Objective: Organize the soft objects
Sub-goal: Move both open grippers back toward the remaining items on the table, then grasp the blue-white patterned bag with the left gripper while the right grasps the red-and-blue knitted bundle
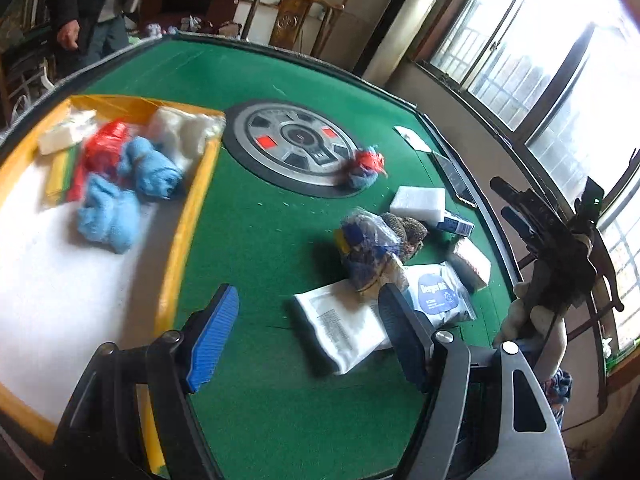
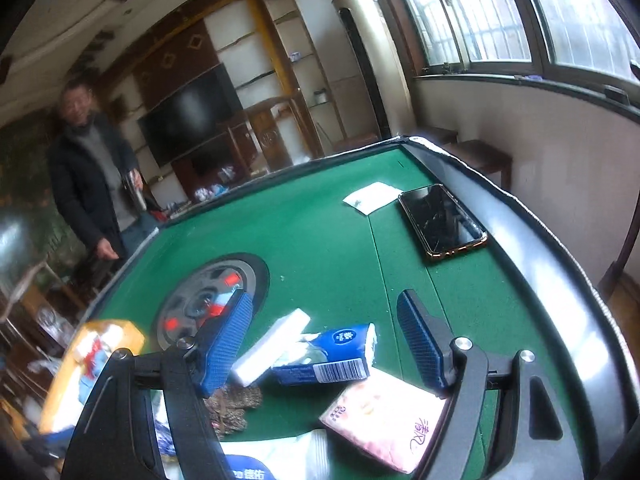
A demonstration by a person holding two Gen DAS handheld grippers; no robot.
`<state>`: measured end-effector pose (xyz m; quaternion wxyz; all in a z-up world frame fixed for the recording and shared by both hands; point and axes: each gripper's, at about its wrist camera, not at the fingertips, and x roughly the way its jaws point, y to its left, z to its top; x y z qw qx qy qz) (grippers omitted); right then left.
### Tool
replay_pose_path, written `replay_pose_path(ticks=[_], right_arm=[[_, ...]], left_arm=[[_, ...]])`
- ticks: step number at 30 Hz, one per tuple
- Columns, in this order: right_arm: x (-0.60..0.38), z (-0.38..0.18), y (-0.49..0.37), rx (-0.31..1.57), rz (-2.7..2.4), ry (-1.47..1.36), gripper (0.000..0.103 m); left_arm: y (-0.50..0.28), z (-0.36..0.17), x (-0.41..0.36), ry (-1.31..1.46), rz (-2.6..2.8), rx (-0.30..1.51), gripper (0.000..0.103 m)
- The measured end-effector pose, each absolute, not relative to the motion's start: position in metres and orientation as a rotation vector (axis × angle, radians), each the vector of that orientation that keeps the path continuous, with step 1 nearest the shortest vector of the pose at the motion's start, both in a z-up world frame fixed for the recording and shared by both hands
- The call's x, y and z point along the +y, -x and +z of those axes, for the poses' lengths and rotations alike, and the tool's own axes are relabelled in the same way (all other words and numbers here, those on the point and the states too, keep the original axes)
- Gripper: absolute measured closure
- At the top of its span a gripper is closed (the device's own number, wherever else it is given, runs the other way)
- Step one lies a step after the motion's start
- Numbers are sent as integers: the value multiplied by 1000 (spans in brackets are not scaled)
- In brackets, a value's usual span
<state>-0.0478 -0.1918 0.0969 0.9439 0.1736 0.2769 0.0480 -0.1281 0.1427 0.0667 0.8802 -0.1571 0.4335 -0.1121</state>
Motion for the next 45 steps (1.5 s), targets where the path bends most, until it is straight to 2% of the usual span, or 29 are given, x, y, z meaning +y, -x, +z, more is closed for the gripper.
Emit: replay_pose_path(ticks=[7, 12, 13, 14, 17, 22, 29, 30, 31, 45], right_arm=[[-190, 92, 49, 598, 100, -338, 32], [-188, 91, 50, 614, 99, -329, 32], [-188, 90, 50, 616, 96, -329, 32], [-188, 90, 51, 618, 95, -331, 32], [-188, 91, 50, 623, 93, -333, 32], [-183, 91, 48, 635, 96, -325, 32], [-182, 91, 47, 641, 92, -320, 32], [-182, 91, 47, 644, 93, -321, 32], [-182, 91, 46, 645, 93, -320, 32], [-179, 86, 40, 663, 60, -289, 32]], left_arm=[[94, 66, 97, 258, -314, 909, 31], [65, 46, 65, 198, -359, 971, 31], [60, 42, 63, 192, -367, 986, 33], [57, 38, 63, 184, -355, 997, 43], [55, 34, 78, 220, -336, 997, 55], [57, 36, 98, 229, -288, 988, 55], [45, 29, 78, 135, -278, 986, 56], [44, 27, 76, 127, -285, 987, 60], [43, 26, 75, 120, -290, 986, 71], [90, 81, 118, 236, -324, 823, 71]])
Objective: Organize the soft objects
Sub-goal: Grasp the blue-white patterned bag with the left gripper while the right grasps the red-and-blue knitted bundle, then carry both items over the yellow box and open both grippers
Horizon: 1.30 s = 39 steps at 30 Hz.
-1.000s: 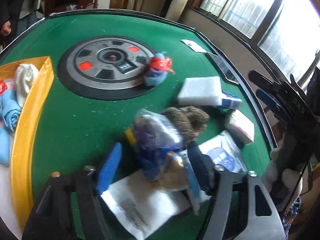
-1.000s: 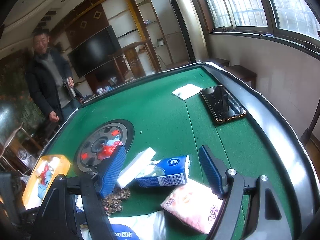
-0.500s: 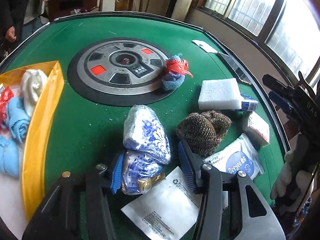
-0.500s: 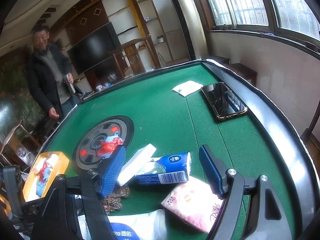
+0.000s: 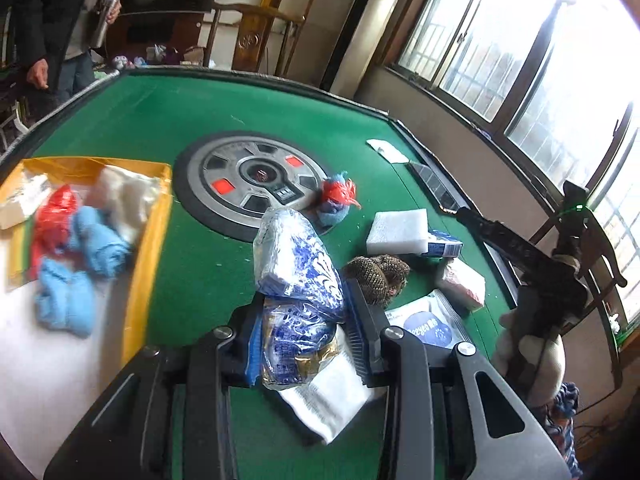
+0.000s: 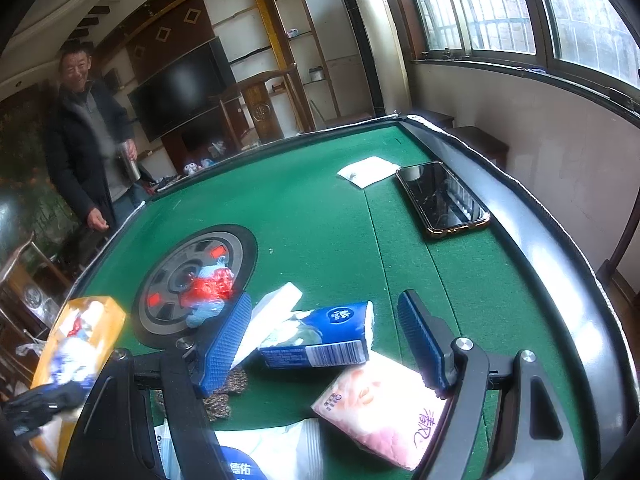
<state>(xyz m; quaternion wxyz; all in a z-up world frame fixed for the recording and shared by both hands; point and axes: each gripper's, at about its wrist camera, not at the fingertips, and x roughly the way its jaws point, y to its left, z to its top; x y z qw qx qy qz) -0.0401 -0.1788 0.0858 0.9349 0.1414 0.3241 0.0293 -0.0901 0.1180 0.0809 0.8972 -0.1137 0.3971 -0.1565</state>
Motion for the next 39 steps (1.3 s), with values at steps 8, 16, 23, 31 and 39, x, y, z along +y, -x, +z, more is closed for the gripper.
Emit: replay_pose_path(ticks=[8, 16, 23, 31, 39], right_arm=[[-176, 86, 41, 655, 77, -280, 32], [-127, 111, 10, 801, 240, -307, 32], [-51, 77, -80, 1063, 166, -131, 32], [-33, 47, -106, 1113, 114, -117, 73], [-40, 70, -84, 1021, 178, -169, 73]], left_arm=[[139, 101, 191, 280, -212, 725, 71], [155, 89, 250, 369, -160, 708, 71], [156, 76, 297, 416, -91, 711, 71], [125, 51, 342, 327, 43, 865, 70], [96, 45, 359, 333, 121, 919, 59]])
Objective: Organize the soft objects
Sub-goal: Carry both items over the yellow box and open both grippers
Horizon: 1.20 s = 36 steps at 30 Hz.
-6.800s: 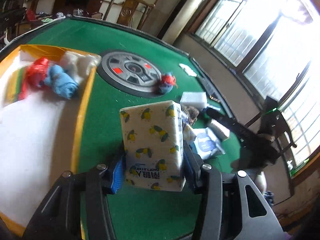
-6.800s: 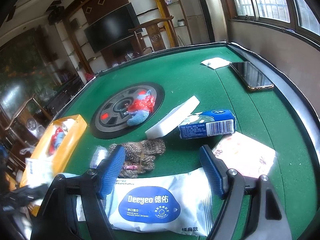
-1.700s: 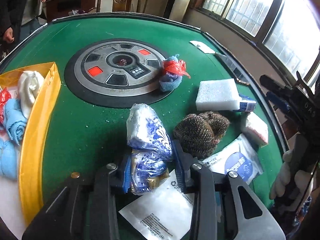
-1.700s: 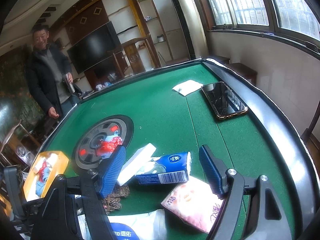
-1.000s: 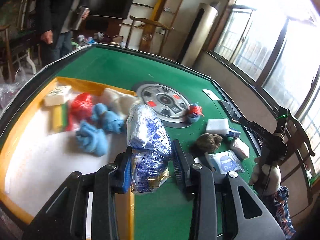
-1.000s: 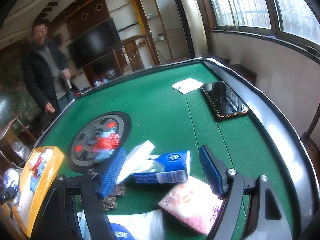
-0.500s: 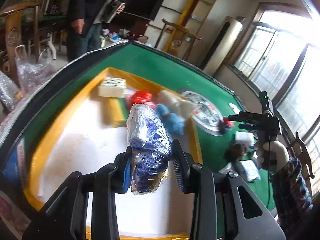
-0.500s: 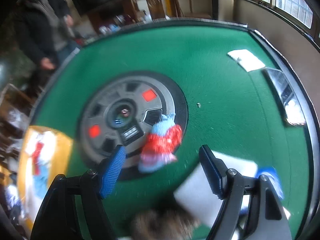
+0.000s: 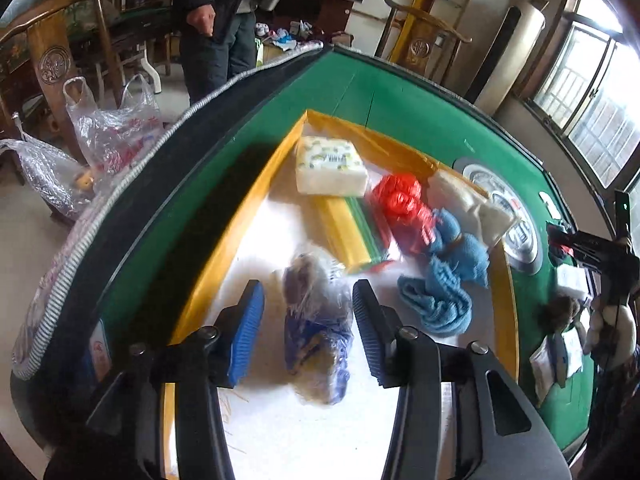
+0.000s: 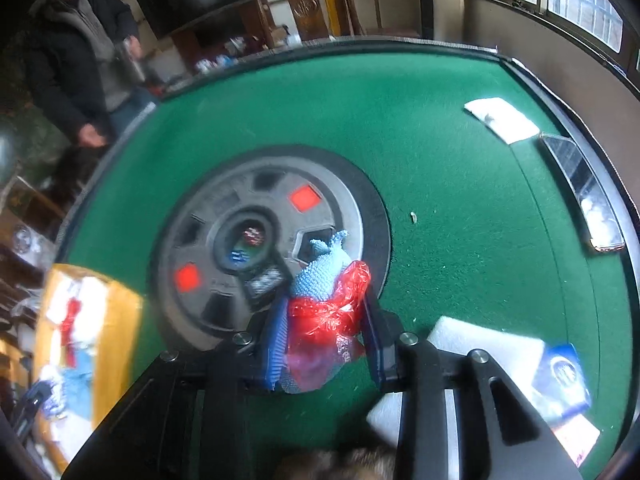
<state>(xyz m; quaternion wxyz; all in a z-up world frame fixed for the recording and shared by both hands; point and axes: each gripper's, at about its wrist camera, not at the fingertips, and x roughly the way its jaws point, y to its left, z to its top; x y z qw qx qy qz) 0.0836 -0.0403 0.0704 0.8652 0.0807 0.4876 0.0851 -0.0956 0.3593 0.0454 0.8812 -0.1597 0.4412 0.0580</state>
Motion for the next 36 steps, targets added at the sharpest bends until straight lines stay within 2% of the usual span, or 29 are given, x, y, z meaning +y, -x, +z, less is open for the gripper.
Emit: replay_pose_path(ticks=[3, 5, 12, 20, 28, 32, 33, 36], right_arm=[[-32, 92, -64, 981, 264, -181, 73], [-16, 104, -47, 968, 343, -179, 73], [88, 111, 9, 1031, 668, -85, 73], [215, 57, 51, 1237, 822, 73, 73], [276, 32, 35, 1305, 882, -24, 73], [272, 39, 47, 1251, 836, 33, 72], [267, 42, 48, 1228, 817, 38, 71], [245, 52, 49, 1184, 768, 46, 45]], left_arm=[[107, 60, 364, 349, 120, 858, 53], [122, 69, 367, 368, 128, 807, 45], [181, 82, 381, 437, 157, 702, 45], [214, 77, 398, 430, 181, 682, 45], [229, 76, 412, 489, 158, 644, 45], [228, 77, 412, 493, 150, 644, 45], [228, 77, 411, 490, 149, 643, 45], [225, 76, 407, 497, 144, 651, 45]])
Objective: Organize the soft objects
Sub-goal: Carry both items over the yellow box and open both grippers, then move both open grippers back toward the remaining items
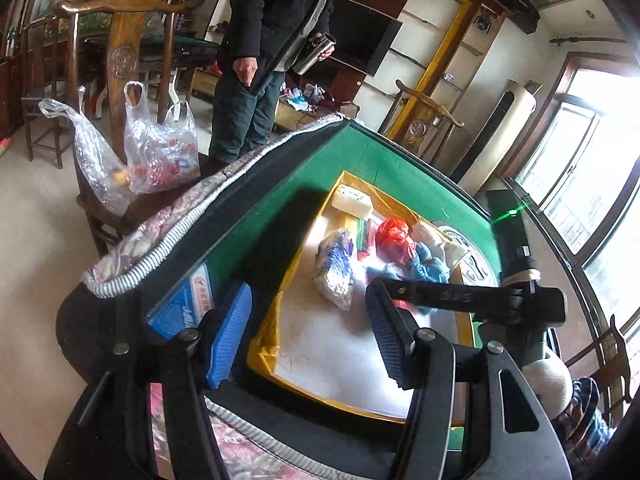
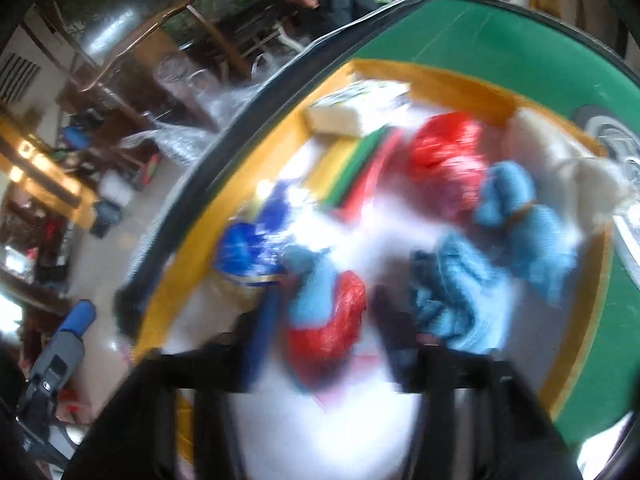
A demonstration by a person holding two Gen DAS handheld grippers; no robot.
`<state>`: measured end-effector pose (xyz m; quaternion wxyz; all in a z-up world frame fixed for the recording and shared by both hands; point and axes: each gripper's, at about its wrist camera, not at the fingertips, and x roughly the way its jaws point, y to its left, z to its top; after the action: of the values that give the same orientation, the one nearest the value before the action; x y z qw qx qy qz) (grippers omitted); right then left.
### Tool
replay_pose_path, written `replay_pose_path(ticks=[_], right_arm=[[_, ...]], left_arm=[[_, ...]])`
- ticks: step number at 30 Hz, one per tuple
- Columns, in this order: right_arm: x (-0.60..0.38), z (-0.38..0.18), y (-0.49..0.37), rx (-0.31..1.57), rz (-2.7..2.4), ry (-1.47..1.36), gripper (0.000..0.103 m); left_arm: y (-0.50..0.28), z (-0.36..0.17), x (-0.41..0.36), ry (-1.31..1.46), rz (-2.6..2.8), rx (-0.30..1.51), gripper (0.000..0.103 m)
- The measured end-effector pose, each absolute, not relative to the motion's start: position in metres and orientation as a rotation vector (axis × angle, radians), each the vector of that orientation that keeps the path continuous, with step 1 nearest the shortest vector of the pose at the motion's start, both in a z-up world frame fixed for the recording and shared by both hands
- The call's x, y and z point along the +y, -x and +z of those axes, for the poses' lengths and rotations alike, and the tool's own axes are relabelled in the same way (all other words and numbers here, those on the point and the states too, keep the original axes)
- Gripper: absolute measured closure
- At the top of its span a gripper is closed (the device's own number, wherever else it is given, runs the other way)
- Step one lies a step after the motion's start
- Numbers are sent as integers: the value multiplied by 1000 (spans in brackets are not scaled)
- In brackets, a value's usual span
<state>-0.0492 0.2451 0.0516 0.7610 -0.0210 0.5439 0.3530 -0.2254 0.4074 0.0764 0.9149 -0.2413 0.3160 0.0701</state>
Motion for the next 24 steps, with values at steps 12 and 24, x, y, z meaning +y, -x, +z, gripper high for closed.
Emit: replay_pose_path(ticks=[12, 24], right_arm=[[57, 198, 62, 777, 629, -181, 44], [-171, 177, 134, 659, 165, -250, 7]], left_arm=[[231, 102, 356, 413, 95, 640, 45], [205, 108, 266, 332, -77, 707, 38]])
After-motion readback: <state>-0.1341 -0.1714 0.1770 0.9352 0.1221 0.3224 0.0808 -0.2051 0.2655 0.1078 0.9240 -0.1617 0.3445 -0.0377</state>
